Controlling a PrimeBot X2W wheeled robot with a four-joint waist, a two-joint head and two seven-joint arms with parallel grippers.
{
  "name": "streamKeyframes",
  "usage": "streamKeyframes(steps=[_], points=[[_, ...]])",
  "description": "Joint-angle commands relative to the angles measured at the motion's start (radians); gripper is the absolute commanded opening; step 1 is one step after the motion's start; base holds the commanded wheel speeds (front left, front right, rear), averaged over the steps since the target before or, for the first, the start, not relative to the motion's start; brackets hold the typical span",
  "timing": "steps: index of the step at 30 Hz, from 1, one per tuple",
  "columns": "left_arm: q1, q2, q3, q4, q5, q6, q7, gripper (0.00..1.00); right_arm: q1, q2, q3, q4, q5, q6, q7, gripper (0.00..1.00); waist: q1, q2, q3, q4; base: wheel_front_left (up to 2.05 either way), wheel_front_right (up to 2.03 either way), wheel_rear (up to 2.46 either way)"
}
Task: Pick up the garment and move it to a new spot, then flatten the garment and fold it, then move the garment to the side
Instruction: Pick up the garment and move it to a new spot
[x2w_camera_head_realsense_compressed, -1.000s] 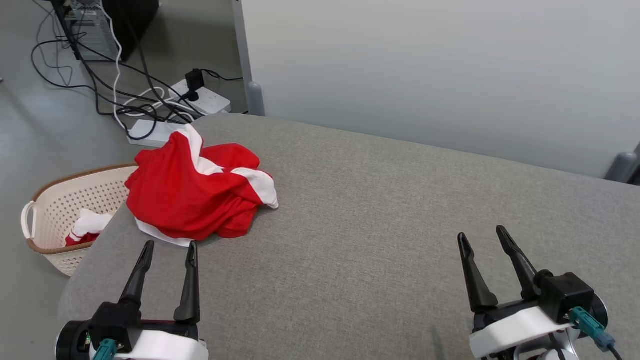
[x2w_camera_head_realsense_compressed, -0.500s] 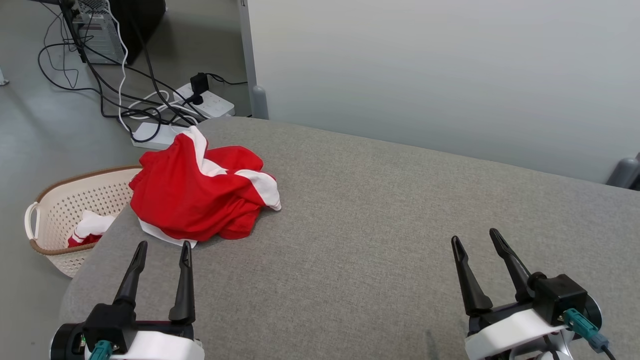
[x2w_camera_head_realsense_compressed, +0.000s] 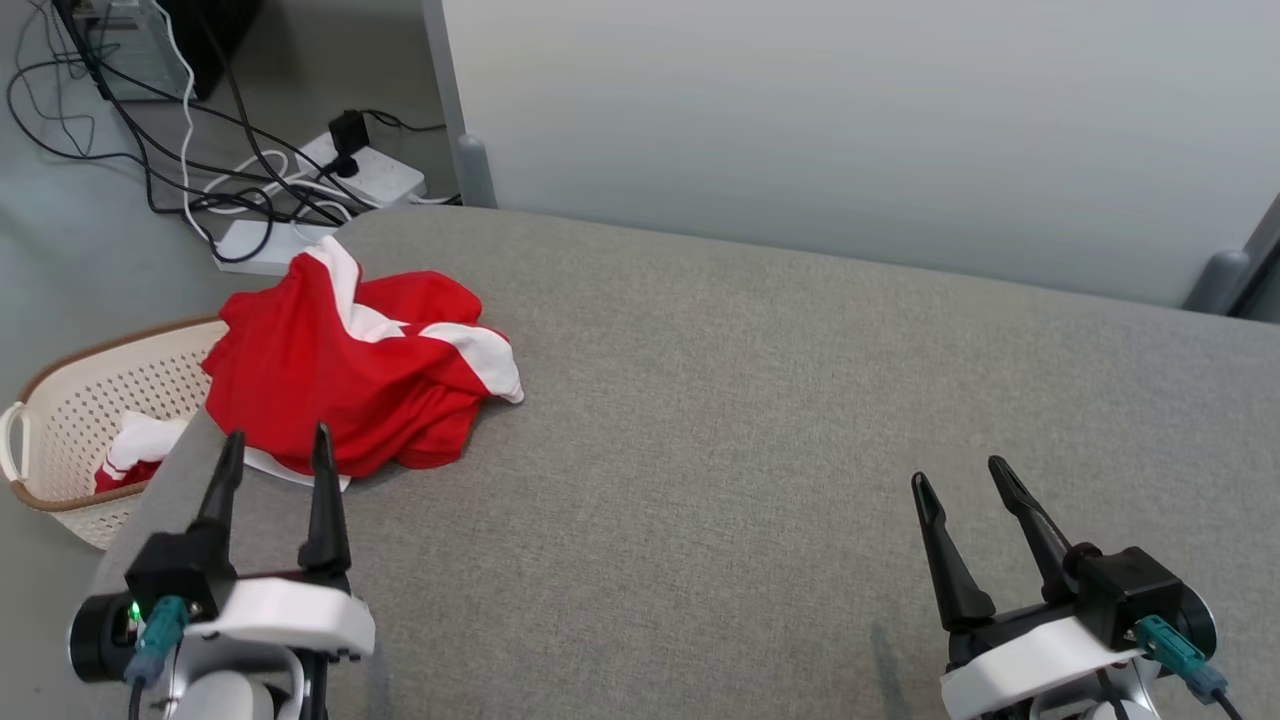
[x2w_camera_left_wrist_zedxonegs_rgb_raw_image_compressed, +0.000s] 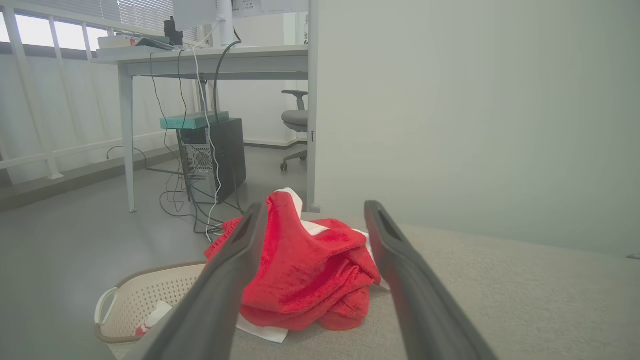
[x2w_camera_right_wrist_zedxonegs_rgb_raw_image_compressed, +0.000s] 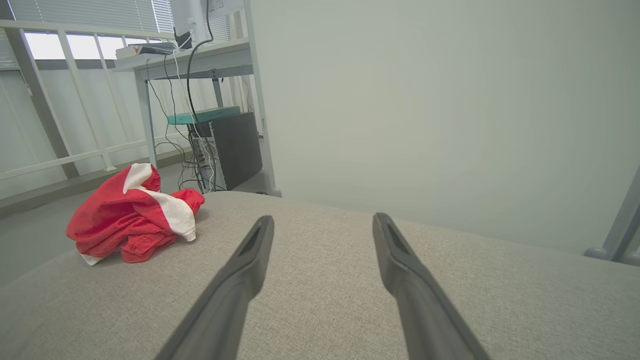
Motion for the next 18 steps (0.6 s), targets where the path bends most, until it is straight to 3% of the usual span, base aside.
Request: streamKeyframes(steps=[1, 18], points=[[-0.082, 0.009, 0.042, 0.003, -0.008, 0.012, -0.01, 1.0, -0.036, -0.01, 0.025, -0.026, 0.007, 0.007, -0.014, 1.0, 0.0, 0.0, 0.021, -0.013, 0.0, 0.0, 0.0], [-0.471, 0.066, 0.133, 0.519, -0.079, 0.046, -0.003, 1.0, -0.131, -0.047, 0.049, -0.018, 0.049, 0.007, -0.014, 1.0, 0.0, 0.0, 0.208, -0.096, 0.0, 0.0, 0.0]])
